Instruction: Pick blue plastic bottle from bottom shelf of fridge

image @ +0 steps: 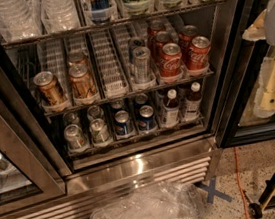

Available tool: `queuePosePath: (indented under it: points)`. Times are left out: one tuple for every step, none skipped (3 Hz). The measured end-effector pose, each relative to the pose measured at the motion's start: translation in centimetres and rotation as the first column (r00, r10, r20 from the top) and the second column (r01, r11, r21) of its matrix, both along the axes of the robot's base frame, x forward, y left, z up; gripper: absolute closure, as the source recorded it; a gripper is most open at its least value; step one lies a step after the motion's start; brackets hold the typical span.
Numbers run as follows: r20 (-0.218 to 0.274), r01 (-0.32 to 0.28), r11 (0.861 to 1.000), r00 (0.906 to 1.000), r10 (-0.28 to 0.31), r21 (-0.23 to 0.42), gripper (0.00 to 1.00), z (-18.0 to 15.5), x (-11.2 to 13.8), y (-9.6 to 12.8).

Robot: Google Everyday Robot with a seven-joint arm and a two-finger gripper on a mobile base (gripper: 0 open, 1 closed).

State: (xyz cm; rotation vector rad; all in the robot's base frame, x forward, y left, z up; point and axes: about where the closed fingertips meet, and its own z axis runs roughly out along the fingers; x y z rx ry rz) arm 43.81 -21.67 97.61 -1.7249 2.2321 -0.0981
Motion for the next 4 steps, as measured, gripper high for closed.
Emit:
queuePosePath:
  points:
    - [0.0, 0.0, 1.0, 1.0, 0.0, 0.0, 0.0, 0.0, 0.0, 0.0]
    - [0.015, 0.034, 0.998, 0.9993, -0.034, 0.05, 0.0, -0.9, 0.5, 0.4]
    - [-0.003, 0.146, 0.971, 0.989, -0.148, 0.191, 0.0, -4.1, 0.6, 0.9]
    - [-0.027, 0.253, 0.905, 0.9654, -0.259, 0.342, 0.0, -7.6, 0.7, 2.2]
